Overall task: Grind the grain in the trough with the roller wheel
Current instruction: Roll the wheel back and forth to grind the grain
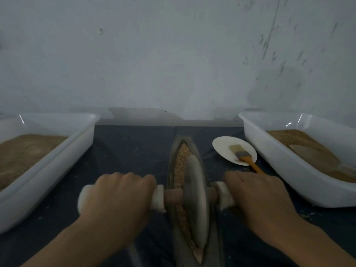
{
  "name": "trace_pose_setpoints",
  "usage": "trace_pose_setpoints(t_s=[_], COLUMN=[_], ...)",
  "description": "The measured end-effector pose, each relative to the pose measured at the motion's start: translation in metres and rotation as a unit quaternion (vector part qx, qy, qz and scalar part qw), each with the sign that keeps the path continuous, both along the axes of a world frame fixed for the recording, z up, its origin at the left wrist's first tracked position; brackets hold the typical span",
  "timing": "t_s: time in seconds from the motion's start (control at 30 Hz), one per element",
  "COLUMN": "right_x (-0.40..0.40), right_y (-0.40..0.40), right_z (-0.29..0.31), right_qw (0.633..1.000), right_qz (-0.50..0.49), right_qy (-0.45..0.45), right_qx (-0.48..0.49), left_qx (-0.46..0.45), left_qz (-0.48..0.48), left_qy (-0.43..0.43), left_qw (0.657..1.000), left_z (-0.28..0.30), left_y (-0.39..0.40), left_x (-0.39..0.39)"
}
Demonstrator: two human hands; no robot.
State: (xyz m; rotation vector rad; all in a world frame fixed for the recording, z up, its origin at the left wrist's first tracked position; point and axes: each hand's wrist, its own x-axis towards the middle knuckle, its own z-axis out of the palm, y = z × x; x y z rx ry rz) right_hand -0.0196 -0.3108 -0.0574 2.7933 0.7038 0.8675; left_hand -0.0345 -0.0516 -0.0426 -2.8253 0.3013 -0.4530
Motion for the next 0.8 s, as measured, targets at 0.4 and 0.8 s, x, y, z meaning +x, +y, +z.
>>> trace_pose_setpoints(t_s=[0.4, 0.8], right_x=[0.090, 0.016], right_y=[0.039, 0.004], right_z=[0.023, -0.006], right_qw=[0.990, 0.997], right_qz=[-0.112, -0.038], right_qy=[0.015, 0.070], right_qx=[-0.087, -0.014], left_qx=[-0.132, 0.008], left_qz=[0.025, -0.047], left_qy=[-0.021, -0.075], left_qw=[0.991, 0.996], left_z=[-0.031, -0.005], left_y=[0.004, -0.004], left_x=[0.112, 0.016])
